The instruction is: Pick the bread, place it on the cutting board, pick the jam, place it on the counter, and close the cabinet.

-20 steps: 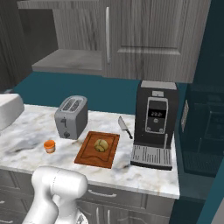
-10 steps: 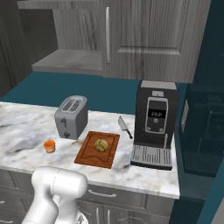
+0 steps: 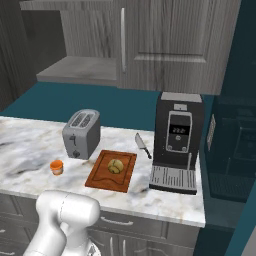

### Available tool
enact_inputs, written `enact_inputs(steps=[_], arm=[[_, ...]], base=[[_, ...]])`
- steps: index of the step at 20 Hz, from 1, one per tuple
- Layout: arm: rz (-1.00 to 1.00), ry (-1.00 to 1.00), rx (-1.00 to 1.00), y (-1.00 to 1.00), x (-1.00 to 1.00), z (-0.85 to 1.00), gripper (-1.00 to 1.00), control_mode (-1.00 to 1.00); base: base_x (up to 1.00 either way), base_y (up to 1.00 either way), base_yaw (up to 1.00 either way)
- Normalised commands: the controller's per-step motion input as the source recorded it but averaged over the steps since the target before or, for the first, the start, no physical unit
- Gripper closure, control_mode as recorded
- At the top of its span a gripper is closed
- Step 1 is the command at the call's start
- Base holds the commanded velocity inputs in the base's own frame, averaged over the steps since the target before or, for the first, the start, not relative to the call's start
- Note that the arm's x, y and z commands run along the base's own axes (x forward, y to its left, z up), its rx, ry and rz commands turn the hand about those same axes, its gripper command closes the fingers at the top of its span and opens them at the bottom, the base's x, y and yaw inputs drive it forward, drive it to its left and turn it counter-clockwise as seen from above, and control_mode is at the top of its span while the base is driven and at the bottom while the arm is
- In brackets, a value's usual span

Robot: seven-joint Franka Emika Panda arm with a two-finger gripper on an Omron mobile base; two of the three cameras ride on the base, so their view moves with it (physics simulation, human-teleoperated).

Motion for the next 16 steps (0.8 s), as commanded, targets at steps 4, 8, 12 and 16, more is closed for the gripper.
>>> enact_inputs(steps=[4, 8, 12, 16], arm=[[0.0, 0.0, -0.02, 0.32, -0.23, 0.0, -1.0, -1.0], [0.0, 0.0, -0.03, 0.34, -0.13, 0.0, -1.0, -1.0], [0.0, 0.0, -0.03, 0.34, -0.09, 0.0, -1.0, -1.0], [0.0, -0.01, -0.02, 0.32, -0.01, 0.0, -1.0, -1.0]], base=[[0.0, 0.0, 0.0], [0.0, 0.0, 0.0], [0.0, 0.0, 0.0], [0.0, 0.0, 0.0]])
